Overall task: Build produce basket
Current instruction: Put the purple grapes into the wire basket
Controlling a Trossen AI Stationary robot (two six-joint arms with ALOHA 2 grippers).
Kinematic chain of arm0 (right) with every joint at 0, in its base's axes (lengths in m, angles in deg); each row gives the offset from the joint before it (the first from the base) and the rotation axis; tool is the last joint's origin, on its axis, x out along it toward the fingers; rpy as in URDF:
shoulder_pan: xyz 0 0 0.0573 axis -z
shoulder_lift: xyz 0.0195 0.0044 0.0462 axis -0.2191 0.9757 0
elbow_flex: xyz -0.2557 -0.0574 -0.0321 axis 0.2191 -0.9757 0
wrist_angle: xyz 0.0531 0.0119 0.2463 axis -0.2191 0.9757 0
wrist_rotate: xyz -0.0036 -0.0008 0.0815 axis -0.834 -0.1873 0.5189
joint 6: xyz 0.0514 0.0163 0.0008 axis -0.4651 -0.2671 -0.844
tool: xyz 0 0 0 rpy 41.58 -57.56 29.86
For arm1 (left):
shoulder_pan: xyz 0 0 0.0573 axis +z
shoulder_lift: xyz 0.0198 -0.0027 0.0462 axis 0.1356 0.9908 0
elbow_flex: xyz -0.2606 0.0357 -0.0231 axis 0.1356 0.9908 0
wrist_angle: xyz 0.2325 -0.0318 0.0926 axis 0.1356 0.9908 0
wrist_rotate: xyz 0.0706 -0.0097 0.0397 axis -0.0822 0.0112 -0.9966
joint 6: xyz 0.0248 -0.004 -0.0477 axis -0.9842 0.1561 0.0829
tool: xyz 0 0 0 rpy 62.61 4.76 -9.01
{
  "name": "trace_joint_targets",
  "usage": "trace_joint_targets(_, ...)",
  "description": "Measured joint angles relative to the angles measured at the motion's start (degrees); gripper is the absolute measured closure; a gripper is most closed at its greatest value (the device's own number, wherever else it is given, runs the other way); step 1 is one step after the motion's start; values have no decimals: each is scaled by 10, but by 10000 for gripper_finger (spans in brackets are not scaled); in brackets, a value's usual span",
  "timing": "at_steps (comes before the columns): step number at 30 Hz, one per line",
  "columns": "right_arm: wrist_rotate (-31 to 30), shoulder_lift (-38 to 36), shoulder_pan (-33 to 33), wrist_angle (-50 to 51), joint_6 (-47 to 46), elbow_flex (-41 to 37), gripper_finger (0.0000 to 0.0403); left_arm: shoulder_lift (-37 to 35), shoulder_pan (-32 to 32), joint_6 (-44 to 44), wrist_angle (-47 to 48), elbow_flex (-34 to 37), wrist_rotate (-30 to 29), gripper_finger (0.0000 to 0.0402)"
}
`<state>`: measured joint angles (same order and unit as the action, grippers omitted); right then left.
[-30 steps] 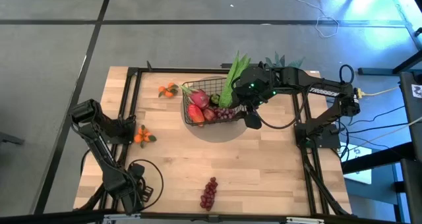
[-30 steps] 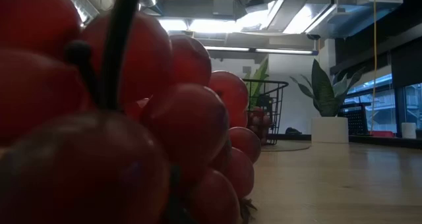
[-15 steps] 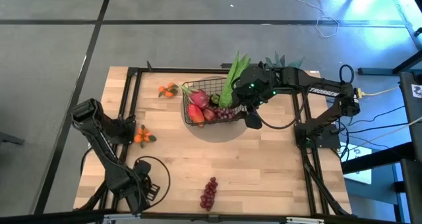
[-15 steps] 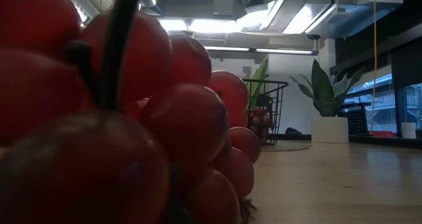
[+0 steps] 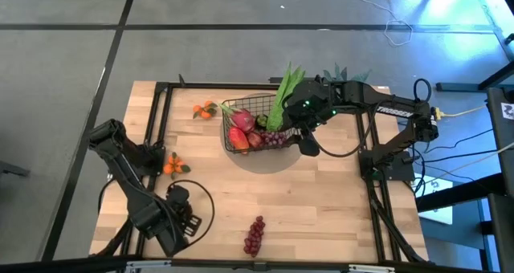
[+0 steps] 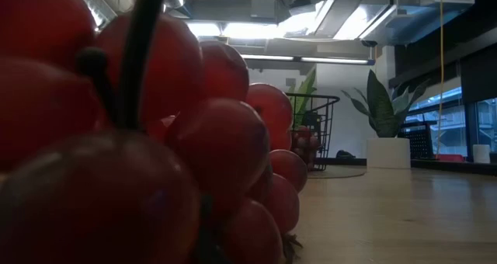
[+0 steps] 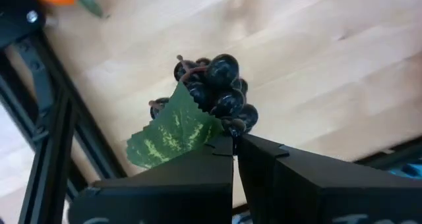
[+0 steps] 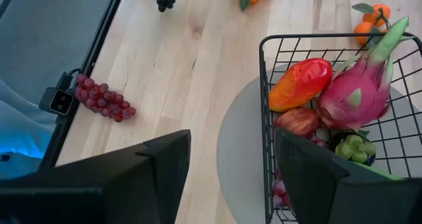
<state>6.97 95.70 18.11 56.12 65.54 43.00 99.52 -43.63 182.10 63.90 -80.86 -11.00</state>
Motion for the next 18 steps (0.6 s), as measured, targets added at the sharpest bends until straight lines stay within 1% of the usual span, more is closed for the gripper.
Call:
trace_joint_targets(3,0,-1,0,1,2,0,196,0,12,-24,22,-29,-19,401)
trace_joint_targets(9,-1,-14,0,7,2,-1,196,0,40,-94,75,-110,-95,401)
trace_joint_targets(12,-1,-21,0,11,2,-1,196,0,57,-136,124,-158,-110,401)
trace_joint_targets(14,-5,-24,1,11,3,-1,196,0,73,-180,137,-180,-126,401)
trace_joint_targets(17,-29,-25,3,14,4,-1,196,0,114,-266,136,-202,-162,401)
trace_joint_targets(18,-37,-25,5,14,2,-1,196,0,129,-299,135,-210,-165,401)
